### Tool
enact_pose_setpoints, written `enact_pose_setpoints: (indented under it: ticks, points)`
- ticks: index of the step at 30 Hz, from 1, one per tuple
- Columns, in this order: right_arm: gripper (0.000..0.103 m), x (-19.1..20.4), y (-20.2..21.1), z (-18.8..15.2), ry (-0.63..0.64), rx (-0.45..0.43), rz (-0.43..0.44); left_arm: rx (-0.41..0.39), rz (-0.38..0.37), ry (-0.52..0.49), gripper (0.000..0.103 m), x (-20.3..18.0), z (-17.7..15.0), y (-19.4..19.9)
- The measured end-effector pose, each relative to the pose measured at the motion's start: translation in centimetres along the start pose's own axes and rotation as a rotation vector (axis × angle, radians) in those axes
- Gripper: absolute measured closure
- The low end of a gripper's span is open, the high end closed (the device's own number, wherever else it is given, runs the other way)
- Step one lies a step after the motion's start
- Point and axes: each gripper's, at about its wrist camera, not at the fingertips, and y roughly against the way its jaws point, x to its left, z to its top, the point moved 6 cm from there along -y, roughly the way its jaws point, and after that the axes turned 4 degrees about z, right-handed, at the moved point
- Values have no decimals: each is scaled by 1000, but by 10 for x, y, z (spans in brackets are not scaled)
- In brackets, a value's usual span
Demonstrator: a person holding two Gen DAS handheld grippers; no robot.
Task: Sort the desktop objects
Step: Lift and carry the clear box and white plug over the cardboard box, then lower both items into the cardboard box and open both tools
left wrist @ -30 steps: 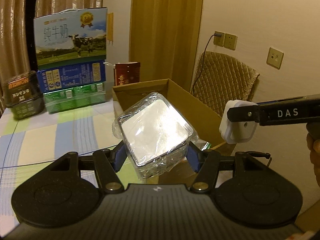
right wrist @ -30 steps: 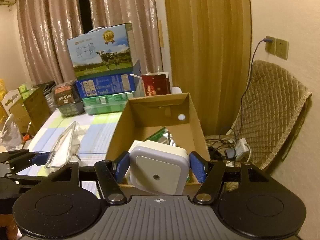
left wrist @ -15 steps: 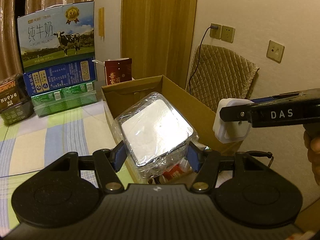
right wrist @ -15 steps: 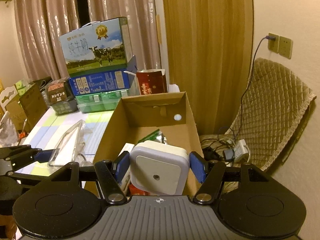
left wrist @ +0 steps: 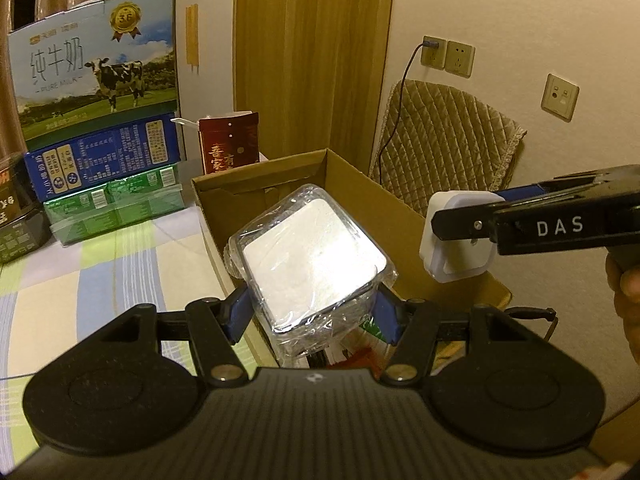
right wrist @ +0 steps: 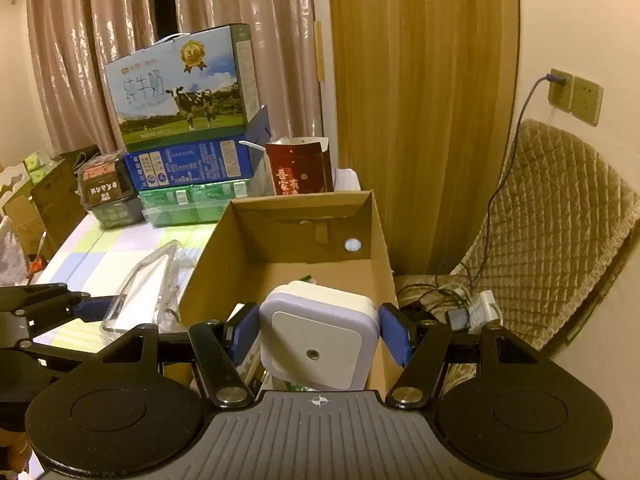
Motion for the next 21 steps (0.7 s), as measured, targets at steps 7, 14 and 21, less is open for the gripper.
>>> enact_pose_setpoints:
  ticks: [7,14,21]
  points:
    - [41,-8,-14,7,-6,9,1,21,-18,-9,46,-1,6,-20]
    - [41,-15,-22,12,-17,13,-4,39,-32,-4,46,0,10,-37]
    - [41,-17,-27,13,-21,17,-6,42,-38,2,46,4,15,-44]
